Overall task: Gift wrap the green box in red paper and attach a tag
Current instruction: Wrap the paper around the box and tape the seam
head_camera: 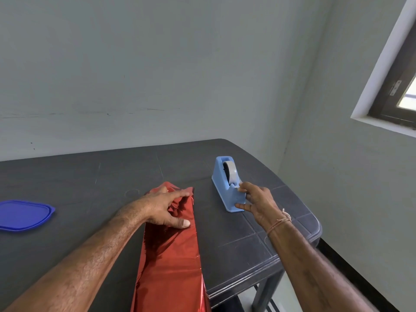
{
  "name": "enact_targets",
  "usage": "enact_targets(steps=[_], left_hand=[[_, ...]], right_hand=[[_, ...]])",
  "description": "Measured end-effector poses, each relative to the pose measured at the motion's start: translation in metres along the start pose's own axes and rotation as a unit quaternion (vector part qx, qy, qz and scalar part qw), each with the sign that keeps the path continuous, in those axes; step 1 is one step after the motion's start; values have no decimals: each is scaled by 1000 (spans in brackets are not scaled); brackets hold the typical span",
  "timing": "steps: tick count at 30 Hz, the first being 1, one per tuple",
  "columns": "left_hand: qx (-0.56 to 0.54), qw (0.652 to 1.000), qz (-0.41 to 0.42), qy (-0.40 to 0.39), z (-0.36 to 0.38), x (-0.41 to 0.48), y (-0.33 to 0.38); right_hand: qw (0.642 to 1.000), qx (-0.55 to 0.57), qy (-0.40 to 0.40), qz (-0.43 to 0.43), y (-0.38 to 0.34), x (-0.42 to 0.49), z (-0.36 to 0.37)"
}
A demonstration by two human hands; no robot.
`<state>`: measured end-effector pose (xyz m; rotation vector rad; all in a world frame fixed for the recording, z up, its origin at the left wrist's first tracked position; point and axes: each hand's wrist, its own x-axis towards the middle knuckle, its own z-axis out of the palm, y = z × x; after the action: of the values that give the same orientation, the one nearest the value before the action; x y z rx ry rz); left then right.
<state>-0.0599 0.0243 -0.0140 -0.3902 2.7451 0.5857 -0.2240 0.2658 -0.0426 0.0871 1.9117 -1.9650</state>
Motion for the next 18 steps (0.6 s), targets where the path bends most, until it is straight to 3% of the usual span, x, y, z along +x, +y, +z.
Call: enact_targets(steps=[18], left_hand=[[-14, 1000, -4, 9, 4, 4, -5]], right_hand=[[998, 45, 23, 37, 14, -4, -1]])
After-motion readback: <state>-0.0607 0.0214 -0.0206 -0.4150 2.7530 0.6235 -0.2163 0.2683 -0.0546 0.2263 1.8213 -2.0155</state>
